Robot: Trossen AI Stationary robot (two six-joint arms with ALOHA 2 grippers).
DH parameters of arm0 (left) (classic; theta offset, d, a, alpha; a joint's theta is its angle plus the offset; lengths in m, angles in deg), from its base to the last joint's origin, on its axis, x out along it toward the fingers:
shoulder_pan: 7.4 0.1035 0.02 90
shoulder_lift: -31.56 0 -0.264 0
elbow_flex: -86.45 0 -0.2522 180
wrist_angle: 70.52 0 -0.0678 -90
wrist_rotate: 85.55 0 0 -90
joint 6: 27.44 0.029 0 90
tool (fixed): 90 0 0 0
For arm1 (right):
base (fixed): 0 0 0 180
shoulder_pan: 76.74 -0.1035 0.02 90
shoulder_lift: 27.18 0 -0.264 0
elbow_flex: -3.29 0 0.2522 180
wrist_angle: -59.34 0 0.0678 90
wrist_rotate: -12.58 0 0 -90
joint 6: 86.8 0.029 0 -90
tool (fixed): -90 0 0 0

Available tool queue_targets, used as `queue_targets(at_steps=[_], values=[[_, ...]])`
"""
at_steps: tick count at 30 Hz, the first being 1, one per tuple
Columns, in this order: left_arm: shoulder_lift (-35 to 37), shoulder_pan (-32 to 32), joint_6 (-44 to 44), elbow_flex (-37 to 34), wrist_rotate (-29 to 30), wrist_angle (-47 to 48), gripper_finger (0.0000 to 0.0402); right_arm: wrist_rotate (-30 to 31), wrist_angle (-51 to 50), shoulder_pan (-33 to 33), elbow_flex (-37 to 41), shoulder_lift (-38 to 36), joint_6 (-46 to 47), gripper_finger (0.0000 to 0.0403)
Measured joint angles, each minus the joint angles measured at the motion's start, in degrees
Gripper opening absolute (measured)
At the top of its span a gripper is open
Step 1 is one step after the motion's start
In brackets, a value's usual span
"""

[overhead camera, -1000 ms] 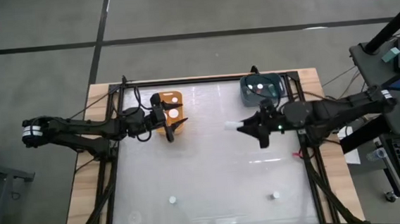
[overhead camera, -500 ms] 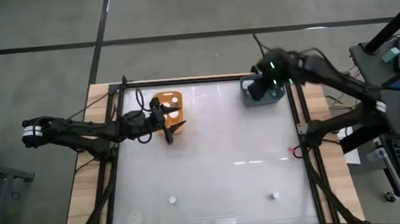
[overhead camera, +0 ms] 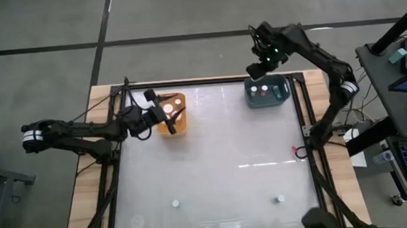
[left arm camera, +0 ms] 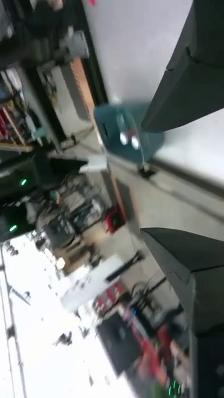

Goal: Pick and place medicine bottles into bin by pill shape (circle, oval)
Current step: Put the orange bottle pill into the yellow bin

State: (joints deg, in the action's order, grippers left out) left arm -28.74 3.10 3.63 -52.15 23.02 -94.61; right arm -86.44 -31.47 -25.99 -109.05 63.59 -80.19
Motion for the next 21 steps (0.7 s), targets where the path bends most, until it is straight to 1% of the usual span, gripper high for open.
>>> queue_targets(at_steps=[4, 8, 11, 15, 21], values=[[0.24, 2.41, 3.73, 0.31, 0.02, -3.19, 0.0247, 0.03, -3.78, 3.23, -2.98, 4.15, -3.18, 0.0139], [0.37, 3.95, 6.45, 0.33, 0.04, -4.62, 0.0247, 0.06, -7.02, 7.15, -4.23, 6.61, -7.38, 0.0139], [0.42, 4.48, 7.77, 0.43, 0.0, -5.76, 0.0247, 0.18, -7.95, 9.96, -3.74, 7.34, -10.74, 0.0139], [0.44, 4.61, 8.42, 0.42, -0.02, -6.8, 0.0247, 0.18, -8.3, 12.55, -2.14, 7.32, -12.47, 0.0139], [0.44, 4.65, 8.41, 0.3, -0.02, -6.72, 0.0247, 0.16, -8.47, 13.39, 0.06, 6.81, -12.02, 0.0139]])
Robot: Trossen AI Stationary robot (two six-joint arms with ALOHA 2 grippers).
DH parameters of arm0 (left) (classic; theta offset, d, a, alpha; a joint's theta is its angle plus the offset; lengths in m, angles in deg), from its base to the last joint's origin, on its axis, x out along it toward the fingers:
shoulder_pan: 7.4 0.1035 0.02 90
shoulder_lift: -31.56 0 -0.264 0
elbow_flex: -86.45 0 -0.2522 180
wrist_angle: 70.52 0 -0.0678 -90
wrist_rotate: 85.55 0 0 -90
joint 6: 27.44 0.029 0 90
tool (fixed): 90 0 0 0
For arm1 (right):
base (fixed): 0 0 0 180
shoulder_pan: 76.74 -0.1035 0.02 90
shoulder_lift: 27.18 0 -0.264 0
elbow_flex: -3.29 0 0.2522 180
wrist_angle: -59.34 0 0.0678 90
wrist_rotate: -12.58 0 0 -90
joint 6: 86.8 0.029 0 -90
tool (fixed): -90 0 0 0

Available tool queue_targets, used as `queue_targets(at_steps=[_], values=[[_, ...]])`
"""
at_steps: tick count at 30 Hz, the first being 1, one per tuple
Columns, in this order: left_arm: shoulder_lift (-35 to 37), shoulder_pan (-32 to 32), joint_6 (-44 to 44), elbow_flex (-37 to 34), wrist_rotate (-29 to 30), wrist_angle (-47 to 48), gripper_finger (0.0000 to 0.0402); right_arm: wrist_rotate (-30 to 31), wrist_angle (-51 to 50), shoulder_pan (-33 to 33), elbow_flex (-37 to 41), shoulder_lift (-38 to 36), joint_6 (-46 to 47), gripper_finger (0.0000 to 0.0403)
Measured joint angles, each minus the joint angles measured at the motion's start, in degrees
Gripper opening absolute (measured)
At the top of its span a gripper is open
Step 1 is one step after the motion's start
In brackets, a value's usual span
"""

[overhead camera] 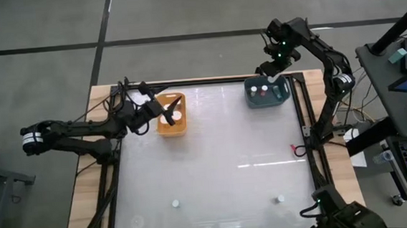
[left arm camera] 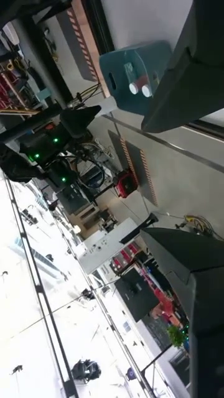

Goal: Pick and place medicine bottles into bin by pill shape (circle, oval)
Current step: Put the orange bottle pill into the yellow bin

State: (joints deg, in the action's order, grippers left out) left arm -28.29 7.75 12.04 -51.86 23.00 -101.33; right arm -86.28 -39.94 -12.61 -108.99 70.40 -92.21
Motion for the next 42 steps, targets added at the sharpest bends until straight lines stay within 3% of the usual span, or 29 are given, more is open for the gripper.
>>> queue_targets(at_steps=[15, 24, 30, 42], values=[[0.0, 0.13, -0.02, -0.03, -0.02, 0.03, 0.0247, -0.09, 7.98, -4.52, 16.55, -5.57, 4.92, 0.0139], [0.0, 0.15, -0.04, -0.12, -0.04, 0.03, 0.0247, 0.41, 14.82, -4.5, 22.2, -5.57, 6.08, 0.0139], [0.0, 0.15, -0.04, -0.14, -0.04, 0.03, 0.0247, 4.96, 16.08, -4.48, 24.71, -5.57, 5.94, 0.0139], [0.0, 0.15, -0.04, -0.14, -0.04, 0.02, 0.0247, 5.01, 21.58, -4.49, 27.8, -5.57, 7.55, 0.0139]])
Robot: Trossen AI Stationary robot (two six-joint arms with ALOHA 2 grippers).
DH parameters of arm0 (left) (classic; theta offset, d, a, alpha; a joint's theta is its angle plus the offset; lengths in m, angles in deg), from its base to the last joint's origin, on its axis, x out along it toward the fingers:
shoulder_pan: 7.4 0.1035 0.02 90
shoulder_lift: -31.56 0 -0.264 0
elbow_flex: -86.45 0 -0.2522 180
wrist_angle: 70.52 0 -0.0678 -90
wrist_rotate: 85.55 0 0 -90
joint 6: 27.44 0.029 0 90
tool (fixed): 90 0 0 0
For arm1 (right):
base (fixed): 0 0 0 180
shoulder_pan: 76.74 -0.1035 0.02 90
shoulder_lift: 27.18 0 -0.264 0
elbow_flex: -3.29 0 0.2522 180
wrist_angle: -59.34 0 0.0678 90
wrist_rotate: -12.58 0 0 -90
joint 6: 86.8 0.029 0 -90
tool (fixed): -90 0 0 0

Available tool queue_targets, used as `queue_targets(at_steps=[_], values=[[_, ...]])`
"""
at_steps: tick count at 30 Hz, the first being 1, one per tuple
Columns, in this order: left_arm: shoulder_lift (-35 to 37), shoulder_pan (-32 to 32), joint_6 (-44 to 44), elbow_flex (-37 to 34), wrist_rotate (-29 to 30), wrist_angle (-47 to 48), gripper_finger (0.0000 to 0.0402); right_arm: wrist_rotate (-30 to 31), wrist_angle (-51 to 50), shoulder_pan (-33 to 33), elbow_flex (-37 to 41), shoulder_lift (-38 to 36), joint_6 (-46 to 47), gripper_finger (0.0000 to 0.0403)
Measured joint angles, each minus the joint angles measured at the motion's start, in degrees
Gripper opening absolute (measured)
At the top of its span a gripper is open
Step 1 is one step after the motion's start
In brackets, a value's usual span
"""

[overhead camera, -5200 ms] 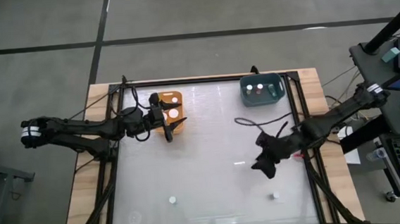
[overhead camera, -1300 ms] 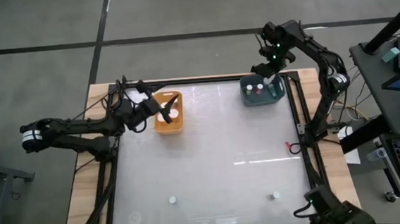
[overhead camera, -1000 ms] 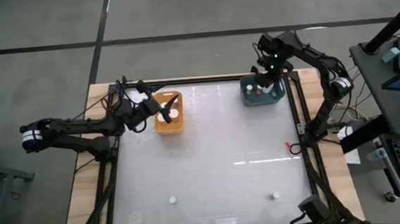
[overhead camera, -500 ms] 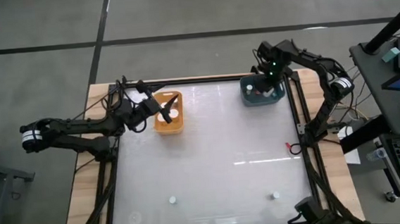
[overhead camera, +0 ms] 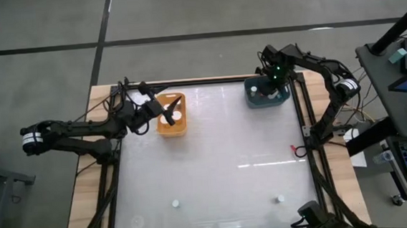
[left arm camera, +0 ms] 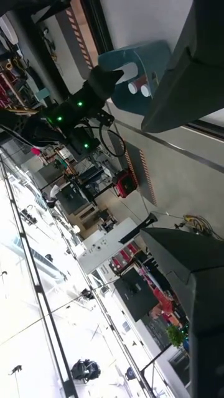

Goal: Pick and place medicine bottles into bin by pill shape (circle, oval)
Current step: Put the orange bottle pill into the yellow bin, then put the white bottle pill into the blue bin

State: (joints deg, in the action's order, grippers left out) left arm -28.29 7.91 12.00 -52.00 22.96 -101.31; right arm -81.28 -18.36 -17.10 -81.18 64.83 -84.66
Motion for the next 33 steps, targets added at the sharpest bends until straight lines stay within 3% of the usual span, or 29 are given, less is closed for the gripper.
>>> queue_targets(at_steps=[6, 19, 25, 33], values=[[0.0, 0.0, 0.0, 0.0, -0.02, 0.0, 0.0247, 0.0, 1.9, -0.01, 0.98, 0.0, 0.95, 0.0142], [0.0, 0.0, 0.0, -0.02, -0.02, -0.01, 0.0247, 0.0, 2.53, -0.01, 1.29, 0.02, 1.32, 0.0191], [0.0, 0.0, -0.02, 0.09, -0.04, -0.03, 0.0247, 0.02, -1.54, -0.01, -2.48, -0.26, 1.1, 0.0195], [-0.02, 0.0, -1.92, 0.24, -0.54, -2.08, 0.0247, -0.68, -3.05, -3.28, -5.02, -7.89, 4.72, 0.0185]])
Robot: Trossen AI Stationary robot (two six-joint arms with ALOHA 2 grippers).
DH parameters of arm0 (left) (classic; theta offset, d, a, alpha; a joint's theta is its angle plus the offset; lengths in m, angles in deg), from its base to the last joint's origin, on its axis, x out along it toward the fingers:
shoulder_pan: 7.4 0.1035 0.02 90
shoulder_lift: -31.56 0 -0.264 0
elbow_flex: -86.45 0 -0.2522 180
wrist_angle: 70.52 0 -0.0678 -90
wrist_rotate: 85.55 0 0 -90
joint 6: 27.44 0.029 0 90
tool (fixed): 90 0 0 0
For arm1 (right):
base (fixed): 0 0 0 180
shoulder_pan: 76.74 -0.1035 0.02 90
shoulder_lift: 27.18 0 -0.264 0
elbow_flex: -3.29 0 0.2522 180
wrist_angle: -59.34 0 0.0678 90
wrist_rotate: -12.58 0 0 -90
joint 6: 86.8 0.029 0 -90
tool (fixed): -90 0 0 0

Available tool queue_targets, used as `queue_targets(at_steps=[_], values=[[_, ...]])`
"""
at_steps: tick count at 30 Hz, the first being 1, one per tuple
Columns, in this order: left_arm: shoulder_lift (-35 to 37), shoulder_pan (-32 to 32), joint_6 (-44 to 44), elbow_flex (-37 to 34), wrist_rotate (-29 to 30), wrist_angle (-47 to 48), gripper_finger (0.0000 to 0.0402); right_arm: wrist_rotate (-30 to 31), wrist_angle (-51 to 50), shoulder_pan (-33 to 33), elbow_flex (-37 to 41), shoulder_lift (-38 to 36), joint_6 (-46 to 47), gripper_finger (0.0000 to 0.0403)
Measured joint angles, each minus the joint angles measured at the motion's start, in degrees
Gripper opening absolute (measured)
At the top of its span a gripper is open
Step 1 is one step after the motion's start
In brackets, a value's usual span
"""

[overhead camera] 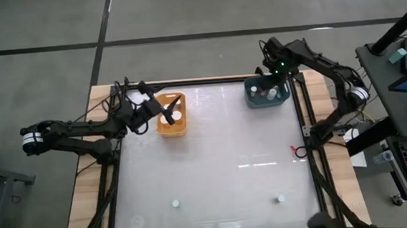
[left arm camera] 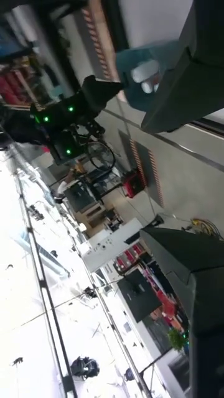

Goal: Pick and place medicine bottles into bin by pill shape (circle, oval)
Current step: Put the white bottle pill into the blue bin

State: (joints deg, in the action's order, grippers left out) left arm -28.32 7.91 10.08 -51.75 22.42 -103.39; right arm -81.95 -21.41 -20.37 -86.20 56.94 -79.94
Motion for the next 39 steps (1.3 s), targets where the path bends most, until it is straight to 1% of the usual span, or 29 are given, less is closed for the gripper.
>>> queue_targets(at_steps=[4, 7, 10, 13, 18, 20, 22, 24, 27, 29, 31, 34, 39], values=[[0.0, -0.16, -2.58, 0.04, -2.34, -0.95, 0.0247, 0.02, 0.77, -4.6, 0.24, -6.35, 1.47, 0.0178], [0.0, -0.77, -5.0, 0.46, -4.51, -0.9, 0.0247, 0.01, 4.3, -9.4, 0.78, -11.36, 2.65, 0.0176], [0.0, -2.37, -9.92, 0.98, -5.06, -0.97, 0.0247, 0.03, 7.93, -14.55, 1.43, -16.09, 3.18, 0.0176], [0.0, -5.2, -15.51, 0.79, -5.11, -0.65, 0.0247, 0.12, 11.47, -19.73, 2.19, -20.0, 3.22, 0.0176], [0.0, -12.32, -20.91, 1.14, -5.27, 2.71, 0.0247, 0.07, 18.36, -27.6, 5.39, -25.64, 3.05, 0.0176], [0.0, -15.53, -22.51, 1.57, -4.52, 2.58, 0.0247, 0.1, 21.25, -30.18, 7.52, -27.7, 2.78, 0.0176], [0.0, -18.82, -24.15, 2.06, -2.3, 2.59, 0.0247, 0.17, 24.38, -32.71, 10.28, -29.6, 2.68, 0.0176], [-0.32, -22.22, -26.25, 2.29, 1.38, 2.57, 0.0247, 0.13, 27.89, -34.94, 13.5, -31.41, 2.66, 0.0176], [-1.44, -27.62, -28.8, 2.88, 8.78, 2.73, 0.0247, 0.09, 33.03, -37.56, 18.44, -33.55, 2.82, 0.0176], [-2.76, -31.32, -30.69, 4.14, 13.9, 4.46, 0.0247, 0.1, 36.16, -38.93, 21.28, -34.64, 3.09, 0.0176], [-4.29, -35.11, -33.12, 6.23, 19.28, 8.88, 0.0247, 0.08, 38.84, -40.21, 23.56, -35.52, 3.15, 0.0176], [-7.46, -40.14, -37.43, 11.48, 25.08, 18.56, 0.0247, 0.04, 42.13, -41.67, 26.1, -36.18, 3.23, 0.0176], [-13.85, -47.19, -43.44, 22.48, 29.32, 35.96, 0.0247, 0.07, 44.03, -42.92, 28.46, -36.4, 3.2, 0.0176]])
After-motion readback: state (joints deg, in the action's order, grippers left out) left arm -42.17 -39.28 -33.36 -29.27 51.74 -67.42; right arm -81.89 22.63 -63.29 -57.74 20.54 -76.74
